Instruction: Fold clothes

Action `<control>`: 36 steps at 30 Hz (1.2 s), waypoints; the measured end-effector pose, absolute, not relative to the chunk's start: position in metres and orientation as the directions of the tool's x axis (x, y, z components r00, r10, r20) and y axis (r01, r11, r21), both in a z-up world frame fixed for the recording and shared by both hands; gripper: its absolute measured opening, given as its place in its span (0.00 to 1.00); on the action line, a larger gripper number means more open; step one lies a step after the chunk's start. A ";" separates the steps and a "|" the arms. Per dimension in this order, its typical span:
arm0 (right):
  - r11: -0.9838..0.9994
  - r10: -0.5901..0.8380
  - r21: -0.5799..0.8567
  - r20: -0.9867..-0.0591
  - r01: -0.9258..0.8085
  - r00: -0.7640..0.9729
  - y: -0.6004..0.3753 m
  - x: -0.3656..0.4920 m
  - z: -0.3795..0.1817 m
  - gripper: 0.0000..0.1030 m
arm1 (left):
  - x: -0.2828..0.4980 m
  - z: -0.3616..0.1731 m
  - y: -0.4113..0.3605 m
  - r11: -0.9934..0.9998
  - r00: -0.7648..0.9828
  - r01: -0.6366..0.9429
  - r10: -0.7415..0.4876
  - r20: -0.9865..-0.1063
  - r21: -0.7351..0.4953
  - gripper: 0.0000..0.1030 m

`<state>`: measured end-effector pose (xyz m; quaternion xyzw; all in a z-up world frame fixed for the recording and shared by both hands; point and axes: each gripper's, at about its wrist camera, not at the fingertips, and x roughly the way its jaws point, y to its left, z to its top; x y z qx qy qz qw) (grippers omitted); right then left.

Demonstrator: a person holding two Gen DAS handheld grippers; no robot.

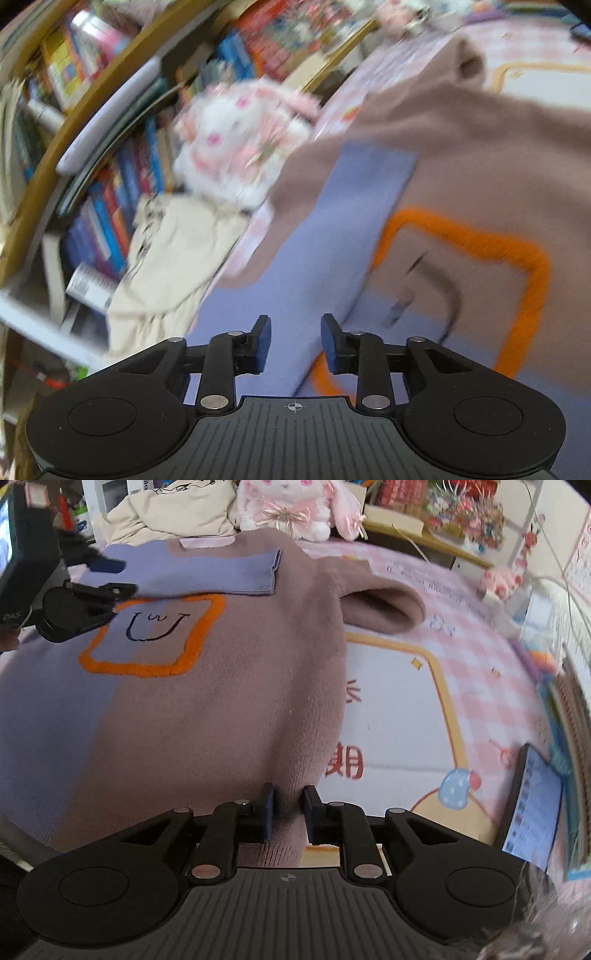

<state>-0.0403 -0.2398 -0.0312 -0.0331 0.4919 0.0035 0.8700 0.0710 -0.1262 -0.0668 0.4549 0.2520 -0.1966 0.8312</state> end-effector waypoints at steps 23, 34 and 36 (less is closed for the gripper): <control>0.998 0.040 0.002 -0.838 -0.070 0.544 -0.263 -0.046 -0.033 0.17 | 0.100 -0.104 -0.252 0.423 0.813 0.563 -0.129 -0.568 0.710 0.24; 0.998 0.030 -0.003 -0.843 -0.059 0.537 -0.263 -0.044 -0.033 0.17 | 0.121 -0.017 -0.109 0.813 0.869 0.355 -0.106 -0.483 0.461 0.03; 0.998 0.024 -0.011 -0.844 -0.063 0.536 -0.261 -0.044 -0.033 0.18 | 0.122 0.013 -0.048 0.900 0.887 0.253 -0.069 -0.457 0.355 0.03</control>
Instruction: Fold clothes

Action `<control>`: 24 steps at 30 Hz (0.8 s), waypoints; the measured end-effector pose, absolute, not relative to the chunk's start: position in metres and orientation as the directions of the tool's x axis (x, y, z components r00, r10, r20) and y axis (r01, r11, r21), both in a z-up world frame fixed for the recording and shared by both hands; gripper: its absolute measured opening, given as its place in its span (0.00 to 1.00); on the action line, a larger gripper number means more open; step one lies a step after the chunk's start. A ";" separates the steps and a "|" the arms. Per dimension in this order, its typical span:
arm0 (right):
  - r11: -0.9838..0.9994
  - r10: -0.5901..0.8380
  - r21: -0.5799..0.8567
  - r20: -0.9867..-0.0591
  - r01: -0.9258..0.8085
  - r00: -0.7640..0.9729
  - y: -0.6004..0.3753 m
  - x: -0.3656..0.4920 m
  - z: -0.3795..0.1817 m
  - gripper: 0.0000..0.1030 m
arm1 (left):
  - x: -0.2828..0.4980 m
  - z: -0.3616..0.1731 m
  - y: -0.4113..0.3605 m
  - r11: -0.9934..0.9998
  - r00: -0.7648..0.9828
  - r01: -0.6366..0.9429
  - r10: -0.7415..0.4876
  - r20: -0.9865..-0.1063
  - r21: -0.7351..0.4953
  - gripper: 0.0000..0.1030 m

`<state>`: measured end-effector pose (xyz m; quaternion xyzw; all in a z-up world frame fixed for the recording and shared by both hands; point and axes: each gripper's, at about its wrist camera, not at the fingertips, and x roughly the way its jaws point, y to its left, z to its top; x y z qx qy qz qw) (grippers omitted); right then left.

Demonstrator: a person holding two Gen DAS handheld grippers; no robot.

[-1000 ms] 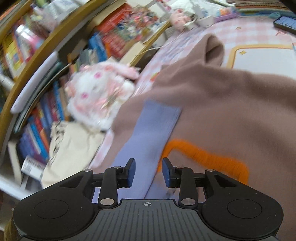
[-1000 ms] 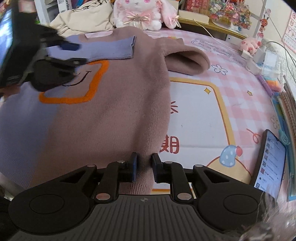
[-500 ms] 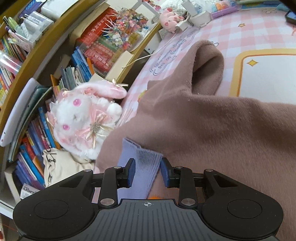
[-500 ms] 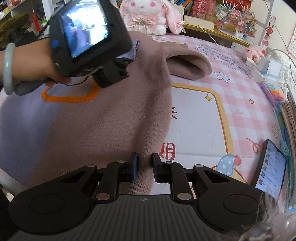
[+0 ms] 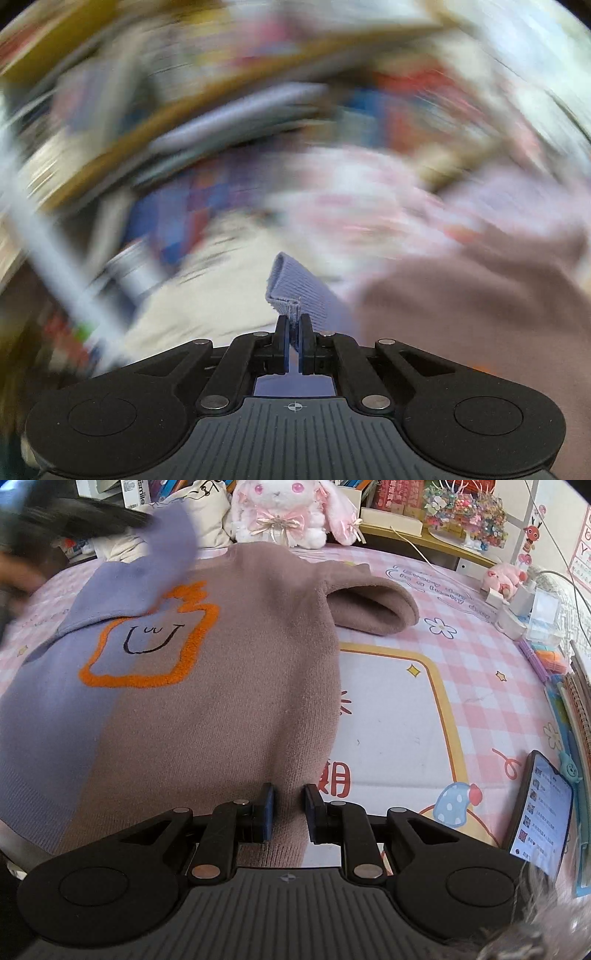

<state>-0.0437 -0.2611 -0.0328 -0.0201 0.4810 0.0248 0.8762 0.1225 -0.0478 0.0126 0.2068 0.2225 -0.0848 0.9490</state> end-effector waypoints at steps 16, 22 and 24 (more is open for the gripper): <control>0.997 -0.043 -0.067 -0.859 -0.028 0.510 -0.250 -0.039 -0.034 0.18 | 0.106 0.016 0.263 0.924 0.760 -0.379 0.279 -0.587 -0.052 0.03; 0.999 -0.047 -0.042 -0.852 0.022 0.521 -0.253 -0.041 -0.036 0.18 | 0.100 0.000 0.270 0.887 0.671 -0.457 0.391 -0.630 0.063 0.16; 0.999 -0.053 -0.052 -0.854 0.016 0.517 -0.252 -0.040 -0.035 0.18 | 0.091 0.000 0.255 0.911 0.679 -0.399 0.368 -0.635 0.102 0.25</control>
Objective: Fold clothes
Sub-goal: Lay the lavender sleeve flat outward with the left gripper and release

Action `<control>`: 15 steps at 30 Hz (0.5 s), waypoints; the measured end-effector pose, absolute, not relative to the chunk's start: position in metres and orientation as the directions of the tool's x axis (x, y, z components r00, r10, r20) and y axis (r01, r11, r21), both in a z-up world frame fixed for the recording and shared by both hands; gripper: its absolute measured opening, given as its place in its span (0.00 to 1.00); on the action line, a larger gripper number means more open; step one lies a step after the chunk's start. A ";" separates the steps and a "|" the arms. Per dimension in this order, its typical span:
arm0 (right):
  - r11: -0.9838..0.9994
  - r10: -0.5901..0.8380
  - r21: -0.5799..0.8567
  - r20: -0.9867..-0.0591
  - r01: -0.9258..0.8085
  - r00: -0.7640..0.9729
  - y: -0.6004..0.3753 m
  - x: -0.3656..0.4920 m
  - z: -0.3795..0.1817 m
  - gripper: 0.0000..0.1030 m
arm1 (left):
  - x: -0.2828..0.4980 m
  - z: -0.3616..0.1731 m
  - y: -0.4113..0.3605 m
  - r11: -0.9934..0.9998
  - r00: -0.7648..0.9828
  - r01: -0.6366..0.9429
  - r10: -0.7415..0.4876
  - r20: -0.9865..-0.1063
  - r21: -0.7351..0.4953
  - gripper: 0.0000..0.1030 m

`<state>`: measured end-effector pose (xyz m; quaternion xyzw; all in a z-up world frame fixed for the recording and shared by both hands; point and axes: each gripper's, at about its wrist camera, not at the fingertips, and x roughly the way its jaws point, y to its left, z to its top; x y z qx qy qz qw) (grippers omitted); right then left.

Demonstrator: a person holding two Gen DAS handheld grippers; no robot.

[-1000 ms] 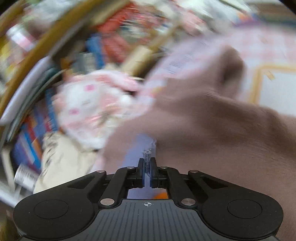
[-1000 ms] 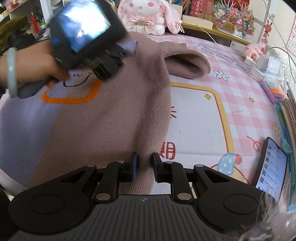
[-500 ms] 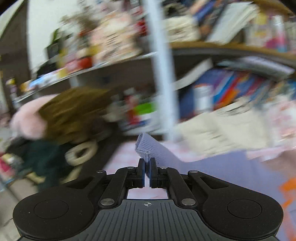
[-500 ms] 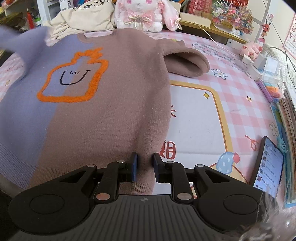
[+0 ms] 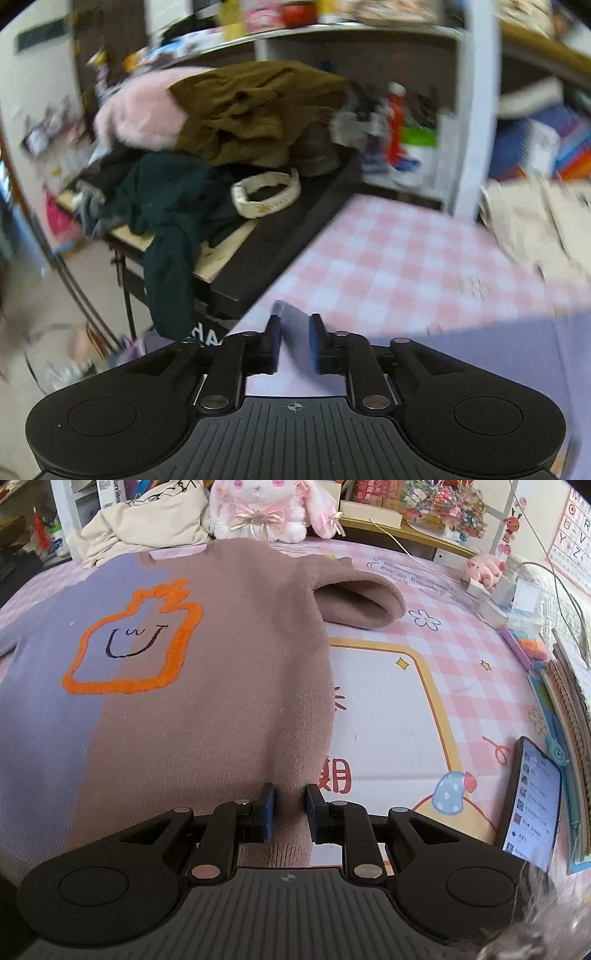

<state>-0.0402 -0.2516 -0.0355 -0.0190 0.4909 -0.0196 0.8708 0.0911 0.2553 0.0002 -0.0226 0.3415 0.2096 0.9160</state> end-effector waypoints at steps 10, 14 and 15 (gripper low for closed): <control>0.999 -0.038 -0.036 -0.861 0.014 0.508 -0.255 -0.038 -0.036 0.18 | 0.038 -0.037 0.147 0.923 0.606 0.058 -0.335 -0.721 -0.379 0.45; 1.000 -0.031 -0.028 -0.858 0.014 0.513 -0.256 -0.039 -0.037 0.19 | 0.034 -0.051 0.132 0.915 0.552 0.041 -0.357 -0.754 -0.403 0.44; 1.000 -0.028 -0.024 -0.857 0.015 0.515 -0.257 -0.039 -0.037 0.19 | 0.033 -0.053 0.131 0.912 0.550 0.030 -0.356 -0.756 -0.409 0.44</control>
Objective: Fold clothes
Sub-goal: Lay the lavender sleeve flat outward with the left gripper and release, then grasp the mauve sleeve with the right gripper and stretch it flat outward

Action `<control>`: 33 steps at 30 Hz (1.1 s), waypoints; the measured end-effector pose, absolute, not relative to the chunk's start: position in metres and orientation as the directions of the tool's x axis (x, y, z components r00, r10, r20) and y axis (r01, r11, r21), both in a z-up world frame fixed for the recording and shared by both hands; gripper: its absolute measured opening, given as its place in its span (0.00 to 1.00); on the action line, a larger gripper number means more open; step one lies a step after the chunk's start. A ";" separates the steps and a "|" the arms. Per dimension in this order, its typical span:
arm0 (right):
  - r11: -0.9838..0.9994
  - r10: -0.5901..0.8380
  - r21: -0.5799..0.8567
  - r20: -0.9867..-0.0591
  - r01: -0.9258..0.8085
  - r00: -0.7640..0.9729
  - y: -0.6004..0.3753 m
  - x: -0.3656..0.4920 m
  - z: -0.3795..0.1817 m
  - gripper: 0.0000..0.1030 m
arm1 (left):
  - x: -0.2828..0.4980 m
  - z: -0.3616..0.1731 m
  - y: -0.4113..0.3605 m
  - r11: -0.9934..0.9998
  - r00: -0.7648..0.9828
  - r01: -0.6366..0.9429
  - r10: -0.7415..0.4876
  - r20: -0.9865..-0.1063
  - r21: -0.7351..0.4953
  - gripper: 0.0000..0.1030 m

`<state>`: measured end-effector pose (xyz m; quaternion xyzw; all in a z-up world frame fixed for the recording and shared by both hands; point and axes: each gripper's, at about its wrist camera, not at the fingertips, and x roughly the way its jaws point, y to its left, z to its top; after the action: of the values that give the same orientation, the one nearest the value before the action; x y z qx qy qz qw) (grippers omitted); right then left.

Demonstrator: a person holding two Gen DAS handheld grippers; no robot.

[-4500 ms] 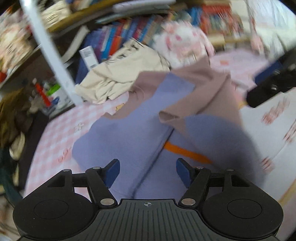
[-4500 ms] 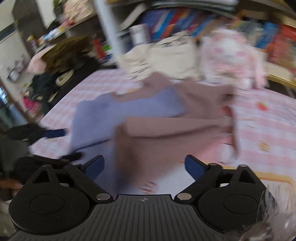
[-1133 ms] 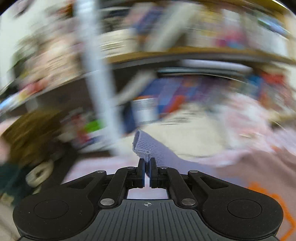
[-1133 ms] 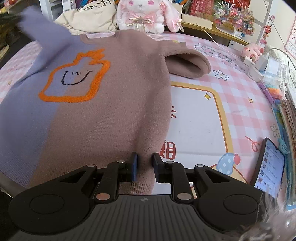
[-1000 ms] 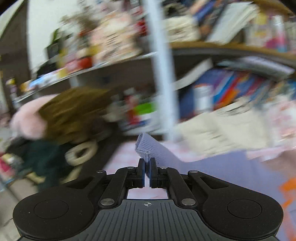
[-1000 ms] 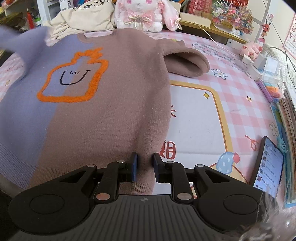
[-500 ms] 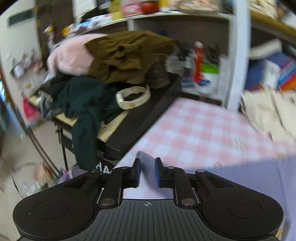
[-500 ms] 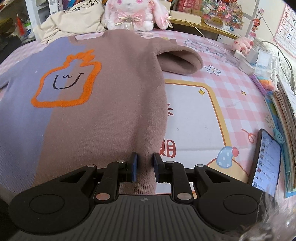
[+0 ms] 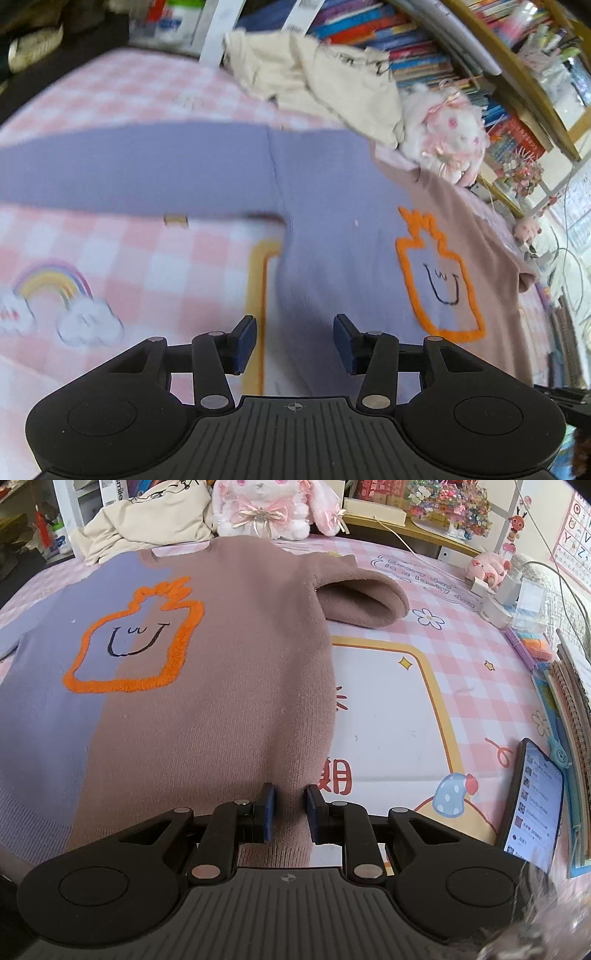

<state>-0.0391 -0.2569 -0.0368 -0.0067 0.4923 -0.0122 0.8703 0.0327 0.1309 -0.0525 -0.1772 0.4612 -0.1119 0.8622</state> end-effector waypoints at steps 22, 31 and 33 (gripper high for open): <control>0.928 0.303 0.136 -0.817 -0.347 0.491 -0.245 -0.022 -0.040 0.13 | 0.015 -0.022 0.096 0.998 0.546 -0.050 -0.002 -0.838 -0.035 0.09; 0.893 0.450 0.395 -0.770 -0.217 0.452 -0.328 0.043 -0.022 0.26 | 0.010 -0.033 0.101 0.988 0.566 -0.146 0.128 -0.814 0.053 0.33; 0.929 0.370 0.323 -0.780 -0.181 0.504 -0.348 0.080 -0.015 0.26 | -0.001 -0.027 0.093 0.986 0.622 -0.149 0.150 -0.769 0.072 0.36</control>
<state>0.0797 -0.3481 -0.0151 0.0998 0.4714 0.1599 0.8615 -0.0005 0.0934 -0.0269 0.0008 0.4268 0.0830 0.9005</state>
